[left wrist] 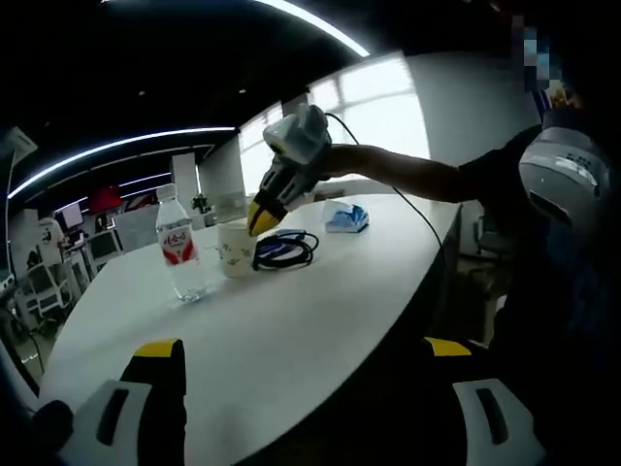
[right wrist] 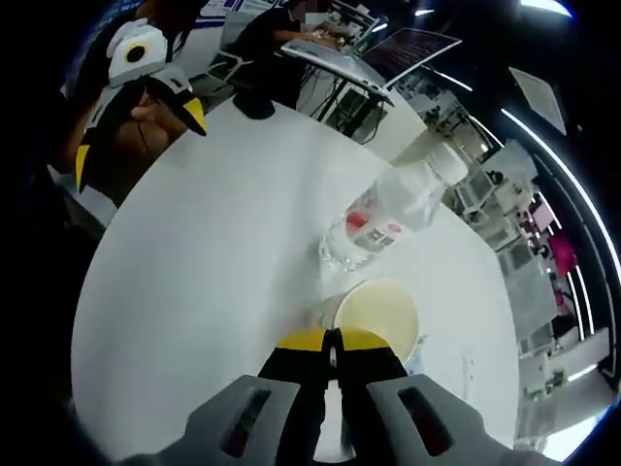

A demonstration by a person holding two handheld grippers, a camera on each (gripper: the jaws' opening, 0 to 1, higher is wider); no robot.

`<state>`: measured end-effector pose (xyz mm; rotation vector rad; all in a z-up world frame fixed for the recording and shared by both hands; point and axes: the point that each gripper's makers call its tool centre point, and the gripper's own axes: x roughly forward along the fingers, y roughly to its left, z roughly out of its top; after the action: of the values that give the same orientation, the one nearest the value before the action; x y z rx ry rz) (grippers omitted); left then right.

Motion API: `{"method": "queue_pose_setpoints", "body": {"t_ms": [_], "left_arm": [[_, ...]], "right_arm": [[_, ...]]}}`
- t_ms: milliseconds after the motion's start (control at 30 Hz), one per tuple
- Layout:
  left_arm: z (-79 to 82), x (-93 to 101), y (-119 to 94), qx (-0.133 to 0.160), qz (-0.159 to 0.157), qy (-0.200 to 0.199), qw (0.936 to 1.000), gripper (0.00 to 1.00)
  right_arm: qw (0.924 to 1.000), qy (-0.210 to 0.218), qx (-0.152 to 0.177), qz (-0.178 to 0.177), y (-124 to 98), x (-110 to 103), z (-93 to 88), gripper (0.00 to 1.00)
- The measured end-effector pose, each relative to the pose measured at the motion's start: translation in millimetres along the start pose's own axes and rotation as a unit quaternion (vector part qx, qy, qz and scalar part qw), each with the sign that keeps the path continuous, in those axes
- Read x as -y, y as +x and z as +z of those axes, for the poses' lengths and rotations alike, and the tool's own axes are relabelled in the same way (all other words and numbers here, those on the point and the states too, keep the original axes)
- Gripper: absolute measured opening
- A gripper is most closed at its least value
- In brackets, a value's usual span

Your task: Arrange the tabletop items into an orderly group along one side of the table until the central work area is clear of visible clutter.

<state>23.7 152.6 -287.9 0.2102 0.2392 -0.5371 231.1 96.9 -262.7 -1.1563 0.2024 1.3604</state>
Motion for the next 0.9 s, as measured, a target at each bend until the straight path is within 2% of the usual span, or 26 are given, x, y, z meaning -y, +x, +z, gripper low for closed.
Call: {"method": "queue_pose_setpoints", "body": {"t_ms": [400,633,900], "left_arm": [[-8.0,2.3,2,-0.005,-0.007,-0.003,1.0,1.0],[-11.6,3.4,6,-0.008,-0.01,-0.007,0.9999,1.0],[-12.7,4.4,5,-0.009,-0.012,-0.006,0.9999,0.99]], "right_arm": [[1.0,0.004,0.007,-0.005,3,2,3.1,0.01],[0.9996,0.005,0.022,-0.018,2,6,10.0,0.01],[0.9998,-0.003,0.01,-0.015,8,4,5.0,0.01]]}}
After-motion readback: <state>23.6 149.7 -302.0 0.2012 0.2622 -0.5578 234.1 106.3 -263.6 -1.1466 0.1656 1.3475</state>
